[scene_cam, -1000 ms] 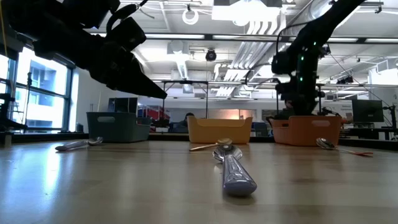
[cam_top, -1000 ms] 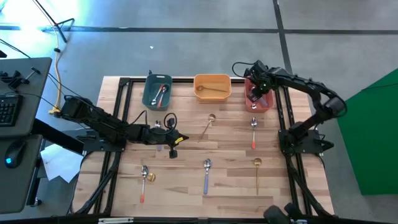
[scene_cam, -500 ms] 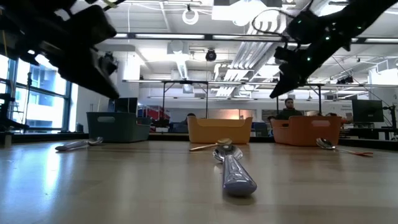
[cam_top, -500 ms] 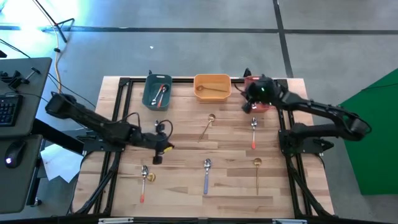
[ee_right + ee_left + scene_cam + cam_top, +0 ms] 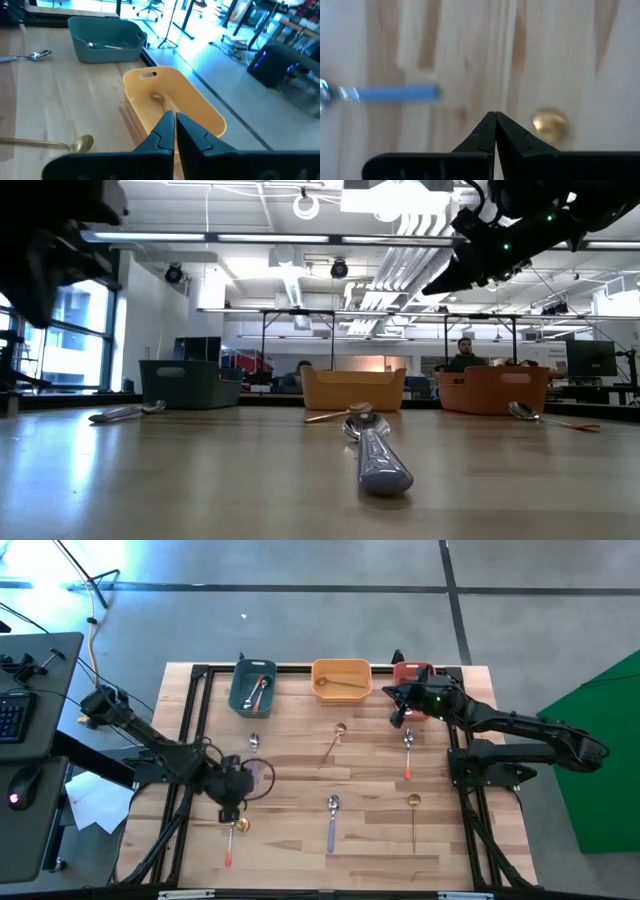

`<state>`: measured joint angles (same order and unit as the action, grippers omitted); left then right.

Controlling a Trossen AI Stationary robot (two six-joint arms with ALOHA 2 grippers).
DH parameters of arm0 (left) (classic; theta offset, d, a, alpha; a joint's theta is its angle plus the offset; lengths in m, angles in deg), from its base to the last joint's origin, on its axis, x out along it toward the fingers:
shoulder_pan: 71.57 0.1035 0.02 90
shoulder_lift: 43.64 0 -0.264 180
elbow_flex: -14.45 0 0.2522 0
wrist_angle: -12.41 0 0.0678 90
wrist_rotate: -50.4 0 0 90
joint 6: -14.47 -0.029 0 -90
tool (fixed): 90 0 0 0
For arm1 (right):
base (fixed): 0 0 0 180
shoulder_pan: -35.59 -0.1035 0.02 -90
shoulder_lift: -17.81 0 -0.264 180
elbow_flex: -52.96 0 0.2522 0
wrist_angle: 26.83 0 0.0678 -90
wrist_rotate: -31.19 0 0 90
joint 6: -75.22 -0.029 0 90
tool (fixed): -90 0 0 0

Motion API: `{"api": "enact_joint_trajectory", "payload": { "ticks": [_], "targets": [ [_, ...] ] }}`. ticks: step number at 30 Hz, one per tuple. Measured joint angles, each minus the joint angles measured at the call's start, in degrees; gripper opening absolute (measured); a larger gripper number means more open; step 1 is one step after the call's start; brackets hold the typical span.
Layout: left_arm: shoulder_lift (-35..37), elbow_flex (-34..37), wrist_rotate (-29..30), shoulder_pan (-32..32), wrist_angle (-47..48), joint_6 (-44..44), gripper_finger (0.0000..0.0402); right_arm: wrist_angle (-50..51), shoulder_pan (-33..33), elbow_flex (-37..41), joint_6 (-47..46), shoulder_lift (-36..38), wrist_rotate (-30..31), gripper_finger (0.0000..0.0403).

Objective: Sort silverware by color (type)
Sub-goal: Put the left gold spoon into the yellow bin

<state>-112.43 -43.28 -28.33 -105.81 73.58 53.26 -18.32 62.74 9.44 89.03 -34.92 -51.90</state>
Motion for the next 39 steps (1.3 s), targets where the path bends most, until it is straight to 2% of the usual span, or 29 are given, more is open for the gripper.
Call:
{"api": "enact_joint_trajectory", "payload": {
  "ticks": [8, 12, 19, 24, 31, 39],
  "targets": [
    [-7.3, -1.44, -6.09, -12.11, 2.3, 21.17, 0.0004, -0.65, 0.03, 0.0, 1.78, -0.04, 0.09, 0.0],
    [-11.39, -1.42, -6.1, -16.11, 1.07, 27.98, 0.0032, -0.66, 0.05, 0.0, 2.79, -0.04, 0.07, 0.0],
    [-17.64, -1.4, -6.14, -21.02, -2.49, 33.88, 0.0109, -0.63, 0.05, 0.0, 2.84, -0.04, 0.07, 0.0],
    [-21.08, -1.4, -6.58, -22.29, -2.73, 35.15, 0.0136, -0.55, 0.05, 0.0, 1.77, -0.04, 0.02, 0.0],
    [-24.64, -1.69, -6.45, -23.3, -3.08, 36.08, 0.0107, 0.35, -0.01, 0.02, 0.16, -0.09, 0.0, 0.0],
    [-23.46, -1.55, -8.82, -23.1, -3.26, 33.0, 0.0021, 0.41, -2.66, 0.02, 0.16, -0.09, 0.0, 0.0]
  ]
}}
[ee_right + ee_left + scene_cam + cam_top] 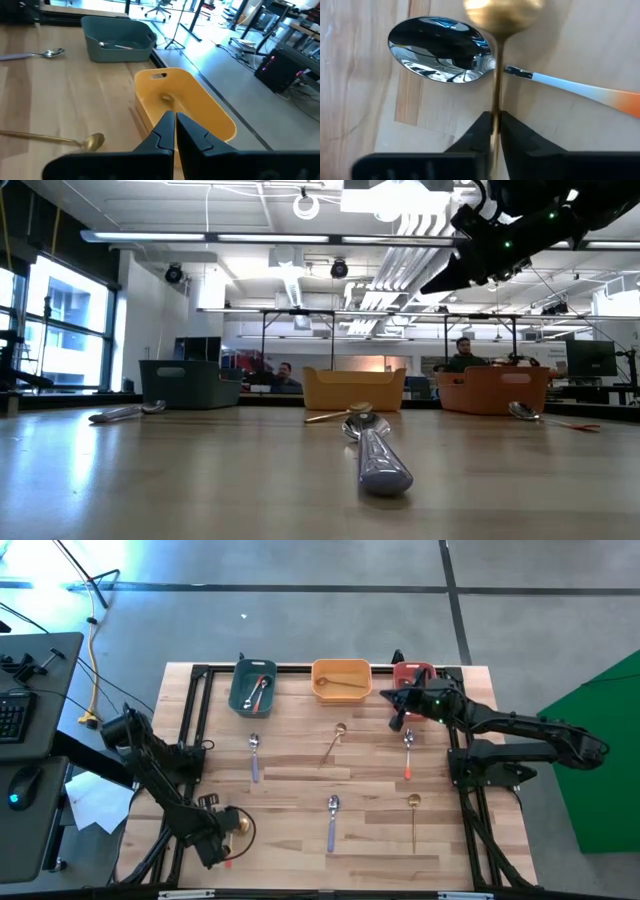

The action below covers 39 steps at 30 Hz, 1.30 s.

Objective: Sort silverware by color (type)
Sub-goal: Put the left gold spoon into the yellow bin

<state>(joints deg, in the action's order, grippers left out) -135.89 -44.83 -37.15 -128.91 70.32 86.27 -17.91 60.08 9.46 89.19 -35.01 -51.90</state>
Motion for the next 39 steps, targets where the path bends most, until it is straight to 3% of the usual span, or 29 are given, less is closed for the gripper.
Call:
{"api": "enact_joint_trajectory", "payload": {
  "ticks": [5, 12, 18, 23, 27, 30, 35, 39],
  "targets": [
    [2.97, -0.4, -1.24, -0.1, 3.06, -1.51, 0.001, -0.01, -1.7, 0.0, 0.09, 0.0, 1.3, 0.0],
    [8.3, -4.91, 0.04, 3.64, 14.36, -1.42, 0.0005, 0.66, -3.32, 0.0, 0.07, 0.0, 4.53, 0.0],
    [14.62, -8.67, 8.41, 10.3, 17.75, -5.39, 0.0005, 0.66, -3.65, 0.0, 0.07, 0.0, 4.53, 0.0],
    [19.17, -9.75, 17.34, 19.98, 18.02, -12.73, 0.0004, 0.74, -3.65, 0.0, 0.05, 0.0, 4.53, 0.0],
    [20.35, -11.36, 22.01, 31.25, 17.17, -26.19, 0.0004, 0.74, -3.65, 0.0, 0.02, 0.0, 4.53, 0.0],
    [20.01, -13.19, 22.15, 40.61, 13.68, -39.08, 0.0004, 0.78, -3.65, 0.0, -0.57, -0.01, 4.51, 0.0],
    [18.55, -15.4, 16.62, 56.29, 0.34, -60.5, 0.0003, 1.61, -3.65, 0.0, -1.52, -0.02, 4.5, 0.0],
    [15.44, -18.53, 12.0, 66.72, -8.11, -72.5, 0.0003, 2.62, -3.65, 0.0, -2.14, -0.07, 4.48, 0.0]
  ]
}}
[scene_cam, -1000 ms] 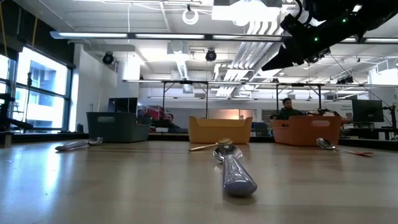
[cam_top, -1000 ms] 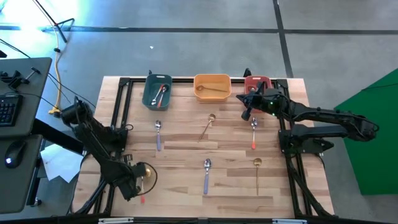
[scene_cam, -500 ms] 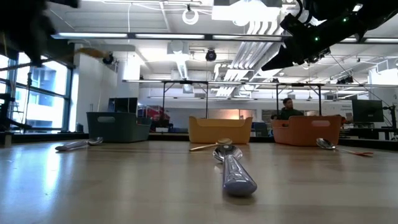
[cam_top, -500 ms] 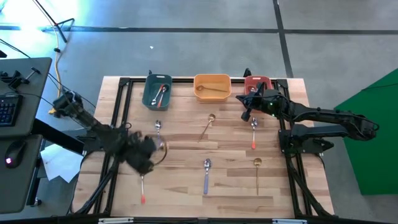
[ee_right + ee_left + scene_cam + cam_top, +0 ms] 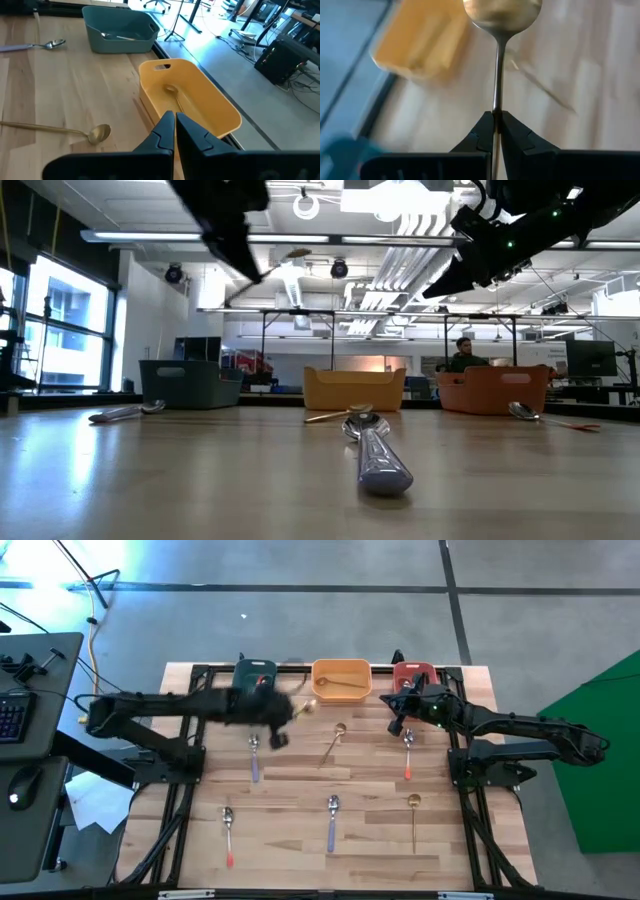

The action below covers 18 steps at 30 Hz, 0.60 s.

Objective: Sort silverware by color (type)
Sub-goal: Put the left gold spoon into the yellow bin

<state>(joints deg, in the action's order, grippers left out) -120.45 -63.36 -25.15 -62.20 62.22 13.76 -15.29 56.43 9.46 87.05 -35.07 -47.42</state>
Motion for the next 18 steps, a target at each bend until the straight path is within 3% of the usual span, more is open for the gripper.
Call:
{"api": "enact_joint_trajectory", "payload": {
  "ticks": [7, 13, 18],
  "targets": [
    [-12.66, -10.54, -7.99, 10.89, -8.87, -12.32, 0.0003, -0.16, 0.0, 0.0, 0.0, 0.0, 0.0, 0.0],
    [-25.49, -24.57, -10.8, 15.22, -6.21, -19.07, 0.0003, -0.14, 0.0, 0.02, 0.37, 0.0, 0.0, 0.0],
    [-33.44, -31.76, -10.86, 16.97, -5.59, -22.49, 0.0003, 0.0, 0.0, 0.02, 0.63, -0.27, 0.0, 0.0]
  ]
}}
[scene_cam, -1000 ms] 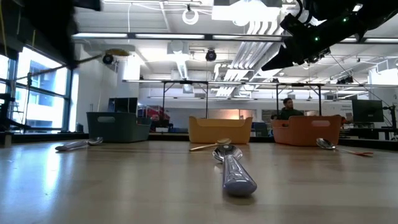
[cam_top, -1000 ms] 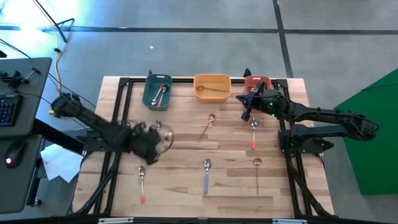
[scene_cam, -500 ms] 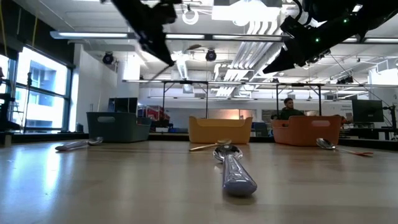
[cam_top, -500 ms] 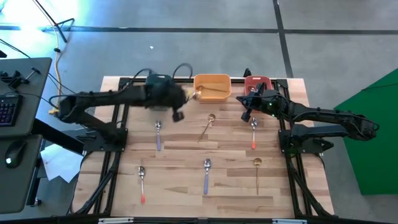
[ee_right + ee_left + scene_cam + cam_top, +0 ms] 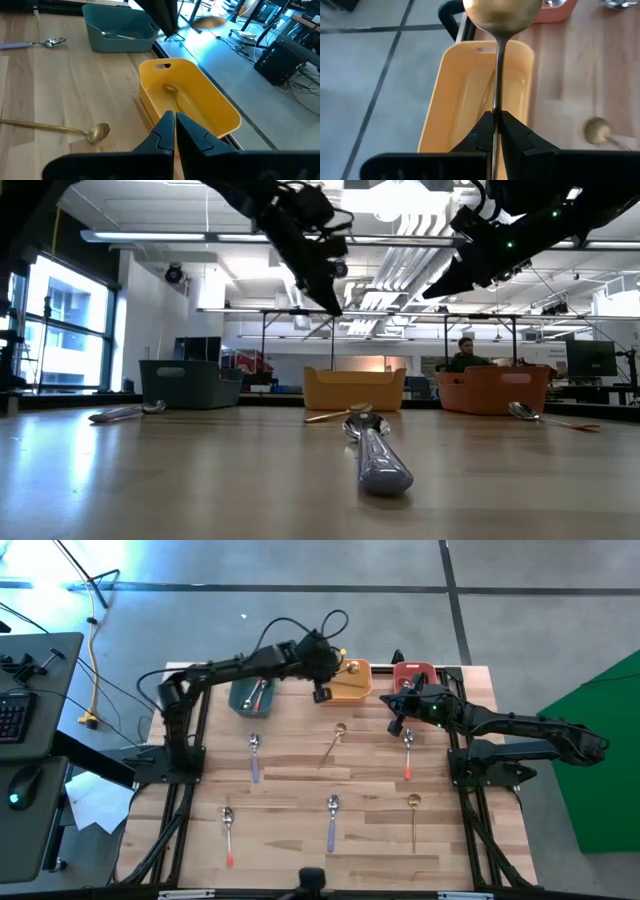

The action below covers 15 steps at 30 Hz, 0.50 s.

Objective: Sort silverware by color (type)
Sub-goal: Put the left gold spoon into the yellow bin

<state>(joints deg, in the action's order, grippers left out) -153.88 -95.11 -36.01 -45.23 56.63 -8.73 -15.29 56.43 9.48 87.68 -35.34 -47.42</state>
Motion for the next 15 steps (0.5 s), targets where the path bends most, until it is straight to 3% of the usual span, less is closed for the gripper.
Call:
{"api": "enact_joint_trajectory", "payload": {
  "ticks": [15],
  "targets": [
    [-15.26, -9.07, -4.86, 5.08, 2.88, -0.94, 0.0003, -0.59, 0.0, 0.0, 0.48, -2.46, 0.0, 0.0]
  ]
}}
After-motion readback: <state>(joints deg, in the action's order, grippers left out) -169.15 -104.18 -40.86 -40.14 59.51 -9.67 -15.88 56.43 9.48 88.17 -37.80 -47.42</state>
